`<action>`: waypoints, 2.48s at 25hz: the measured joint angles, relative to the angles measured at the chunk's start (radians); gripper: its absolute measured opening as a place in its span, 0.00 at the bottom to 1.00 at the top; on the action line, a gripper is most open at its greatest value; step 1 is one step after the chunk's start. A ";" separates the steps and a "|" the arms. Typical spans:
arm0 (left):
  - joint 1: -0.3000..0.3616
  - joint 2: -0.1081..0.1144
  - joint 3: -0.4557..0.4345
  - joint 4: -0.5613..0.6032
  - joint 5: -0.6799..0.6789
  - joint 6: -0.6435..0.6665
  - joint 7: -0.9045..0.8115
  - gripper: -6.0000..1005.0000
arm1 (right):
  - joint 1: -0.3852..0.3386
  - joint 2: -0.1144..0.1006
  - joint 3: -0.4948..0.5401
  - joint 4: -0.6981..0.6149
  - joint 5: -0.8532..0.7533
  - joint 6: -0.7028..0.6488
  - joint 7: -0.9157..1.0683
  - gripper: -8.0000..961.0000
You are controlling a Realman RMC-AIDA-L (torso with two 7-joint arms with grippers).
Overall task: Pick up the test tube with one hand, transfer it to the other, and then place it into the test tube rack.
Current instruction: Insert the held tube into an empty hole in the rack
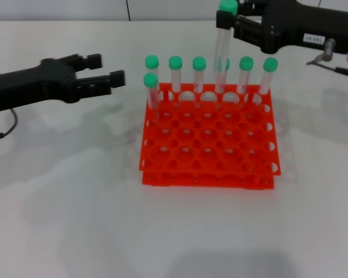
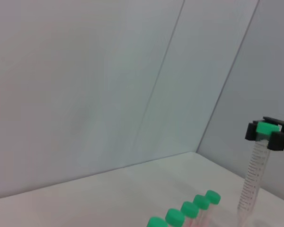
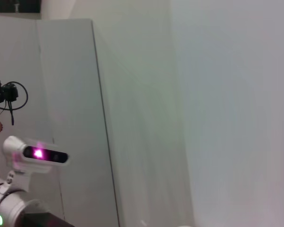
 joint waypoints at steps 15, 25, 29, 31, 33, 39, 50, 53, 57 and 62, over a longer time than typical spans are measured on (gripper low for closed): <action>0.124 0.047 -0.076 0.040 0.093 0.077 0.034 0.87 | -0.025 0.007 -0.174 0.005 0.133 0.095 -0.032 0.28; 0.139 0.072 -0.099 0.035 0.160 0.113 0.142 0.87 | -0.022 0.007 -0.382 0.015 0.313 0.270 -0.116 0.28; 0.138 0.082 -0.120 0.034 0.183 0.144 0.177 0.87 | -0.016 0.008 -0.480 0.017 0.411 0.355 -0.181 0.28; 0.135 0.085 -0.124 0.033 0.193 0.150 0.186 0.87 | -0.016 0.009 -0.520 0.017 0.454 0.391 -0.216 0.28; 0.132 0.089 -0.126 0.033 0.199 0.156 0.192 0.87 | -0.015 0.009 -0.566 0.017 0.505 0.440 -0.259 0.28; 0.123 0.093 -0.128 0.032 0.200 0.160 0.212 0.87 | -0.013 0.009 -0.627 0.024 0.588 0.511 -0.329 0.28; 0.101 0.095 -0.128 0.032 0.201 0.167 0.216 0.87 | 0.010 0.009 -0.637 0.070 0.606 0.514 -0.332 0.28; 0.101 0.094 -0.128 0.032 0.201 0.168 0.216 0.87 | 0.012 0.009 -0.640 0.074 0.607 0.516 -0.338 0.28; 0.102 0.091 -0.128 0.032 0.201 0.169 0.219 0.87 | 0.014 0.009 -0.641 0.079 0.609 0.522 -0.354 0.28; 0.101 0.089 -0.128 0.032 0.200 0.169 0.221 0.87 | 0.017 0.009 -0.658 0.107 0.661 0.526 -0.414 0.28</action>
